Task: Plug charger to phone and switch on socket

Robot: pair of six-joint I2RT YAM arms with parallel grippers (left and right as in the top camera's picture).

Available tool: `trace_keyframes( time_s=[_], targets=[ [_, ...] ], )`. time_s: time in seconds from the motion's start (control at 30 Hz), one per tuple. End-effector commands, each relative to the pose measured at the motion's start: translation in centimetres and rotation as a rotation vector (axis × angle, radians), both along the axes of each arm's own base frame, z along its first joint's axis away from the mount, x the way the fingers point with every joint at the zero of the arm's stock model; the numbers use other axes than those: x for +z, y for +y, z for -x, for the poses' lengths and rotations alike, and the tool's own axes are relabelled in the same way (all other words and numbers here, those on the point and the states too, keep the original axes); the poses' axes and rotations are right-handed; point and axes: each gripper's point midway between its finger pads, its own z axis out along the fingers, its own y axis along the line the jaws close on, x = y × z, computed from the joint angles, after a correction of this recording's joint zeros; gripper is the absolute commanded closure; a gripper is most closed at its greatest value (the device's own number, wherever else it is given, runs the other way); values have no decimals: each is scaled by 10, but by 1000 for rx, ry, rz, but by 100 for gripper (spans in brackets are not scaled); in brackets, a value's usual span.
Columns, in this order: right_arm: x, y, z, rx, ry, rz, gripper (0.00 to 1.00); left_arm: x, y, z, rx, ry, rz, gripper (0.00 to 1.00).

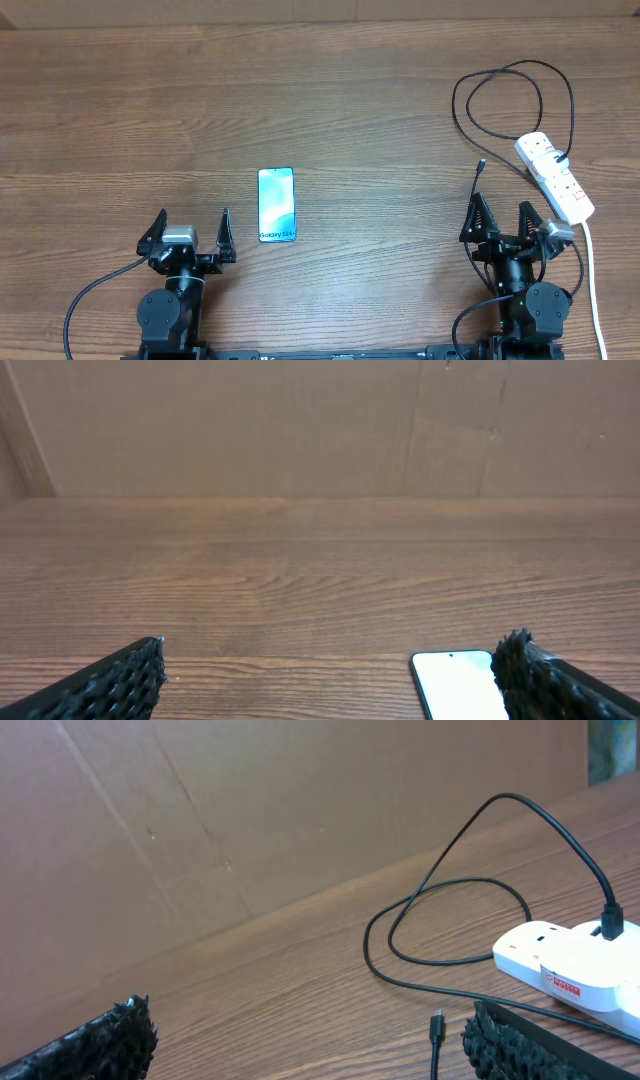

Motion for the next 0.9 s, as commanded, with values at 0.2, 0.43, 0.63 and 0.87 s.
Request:
trace_keyframes(
  time_s=[0.2, 0.43, 0.63, 0.87],
  targets=[
    [-1, -1, 0, -7, -6, 12, 0, 1, 0, 0, -4, -7, 8, 1],
    [-1, -1, 0, -7, -6, 12, 0, 1, 0, 0, 0, -8, 7, 0],
    [-1, -1, 0, -7, -6, 12, 0, 1, 1, 0, 4, -8, 3, 0],
    [-1, -1, 0, -7, -6, 12, 0, 7, -5, 0, -31, -28, 7, 0]
  ],
)
